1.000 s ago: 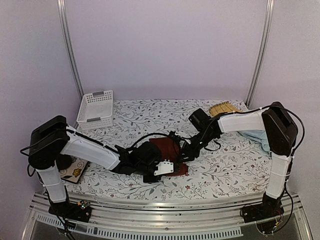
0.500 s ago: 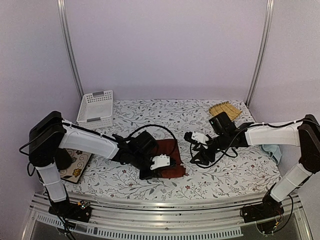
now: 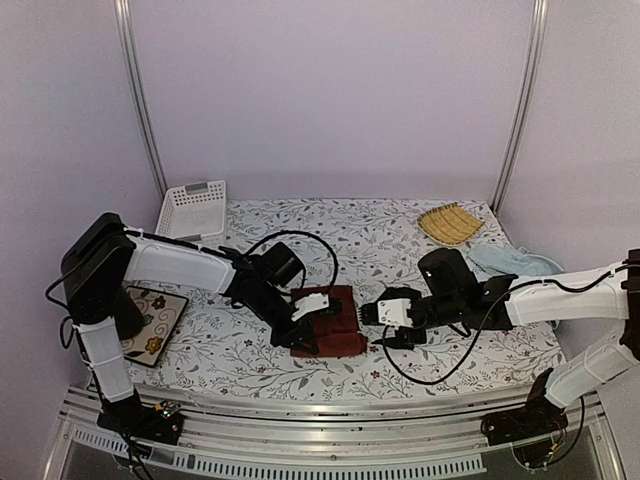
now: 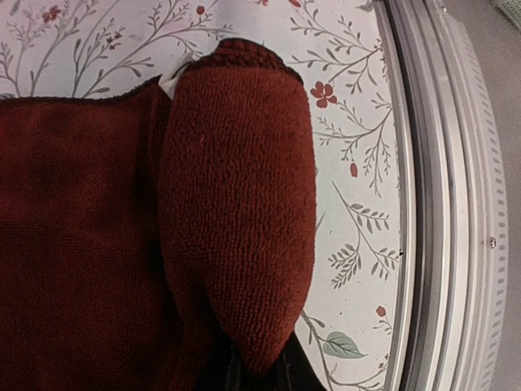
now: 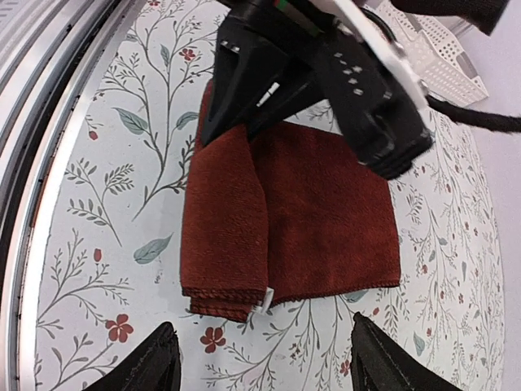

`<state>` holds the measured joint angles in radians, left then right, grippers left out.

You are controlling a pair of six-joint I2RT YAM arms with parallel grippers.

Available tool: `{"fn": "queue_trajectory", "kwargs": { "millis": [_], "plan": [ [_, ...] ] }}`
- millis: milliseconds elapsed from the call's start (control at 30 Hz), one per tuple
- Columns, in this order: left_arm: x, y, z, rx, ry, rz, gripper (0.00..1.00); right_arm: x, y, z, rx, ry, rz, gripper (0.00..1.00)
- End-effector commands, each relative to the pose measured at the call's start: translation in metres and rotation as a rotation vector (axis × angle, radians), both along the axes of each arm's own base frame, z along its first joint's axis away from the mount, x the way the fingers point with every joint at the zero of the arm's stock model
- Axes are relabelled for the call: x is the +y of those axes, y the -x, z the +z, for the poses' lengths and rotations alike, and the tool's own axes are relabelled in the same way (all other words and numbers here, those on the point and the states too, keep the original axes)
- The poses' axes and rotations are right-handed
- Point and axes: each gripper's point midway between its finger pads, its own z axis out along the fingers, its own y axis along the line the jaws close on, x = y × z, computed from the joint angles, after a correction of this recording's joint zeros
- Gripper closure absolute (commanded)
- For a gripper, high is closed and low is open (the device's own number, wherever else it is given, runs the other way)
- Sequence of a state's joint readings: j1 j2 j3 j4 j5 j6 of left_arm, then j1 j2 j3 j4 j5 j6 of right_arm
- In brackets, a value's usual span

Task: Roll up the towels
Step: Roll the towel at the center of the board.

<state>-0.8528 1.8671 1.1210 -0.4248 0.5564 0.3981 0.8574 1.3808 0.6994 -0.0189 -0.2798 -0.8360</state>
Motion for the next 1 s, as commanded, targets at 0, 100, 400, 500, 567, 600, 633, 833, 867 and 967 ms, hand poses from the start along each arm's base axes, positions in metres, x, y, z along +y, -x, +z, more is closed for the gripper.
{"fn": "queue_trajectory", "kwargs": {
  "millis": [0,100,400,500,567,600,633,833,867,967],
  "plan": [
    [0.002,-0.004,0.001,0.134,0.025,0.040,0.87,0.024,0.010,-0.010,-0.046,0.029,0.081,0.27],
    [0.004,-0.010,-0.004,0.182,0.021,0.070,0.86,0.036,0.021,-0.018,-0.021,0.034,0.128,0.28],
    [0.010,-0.012,-0.025,0.301,0.006,0.107,0.86,0.049,0.004,-0.037,0.008,0.075,0.063,0.30],
    [0.012,-0.014,-0.027,0.322,0.009,0.119,0.85,0.052,0.008,-0.042,0.046,0.077,0.081,0.31],
    [0.013,-0.016,-0.028,0.335,0.012,0.128,0.85,0.055,0.012,-0.044,0.078,0.076,0.092,0.31],
    [0.014,-0.017,-0.028,0.341,0.012,0.131,0.85,0.055,0.014,-0.046,0.093,0.080,0.097,0.31],
    [0.015,-0.018,-0.029,0.346,0.014,0.135,0.85,0.056,0.014,-0.049,0.101,0.084,0.098,0.31],
    [0.016,-0.022,-0.031,0.362,0.018,0.148,0.84,0.061,0.008,-0.061,0.140,0.104,0.060,0.37],
    [0.017,-0.023,-0.032,0.363,0.016,0.149,0.84,0.063,0.006,-0.063,0.148,0.108,0.053,0.42],
    [0.018,-0.024,-0.032,0.360,0.014,0.151,0.83,0.066,0.003,-0.066,0.178,0.119,0.039,0.63]
  ]
}}
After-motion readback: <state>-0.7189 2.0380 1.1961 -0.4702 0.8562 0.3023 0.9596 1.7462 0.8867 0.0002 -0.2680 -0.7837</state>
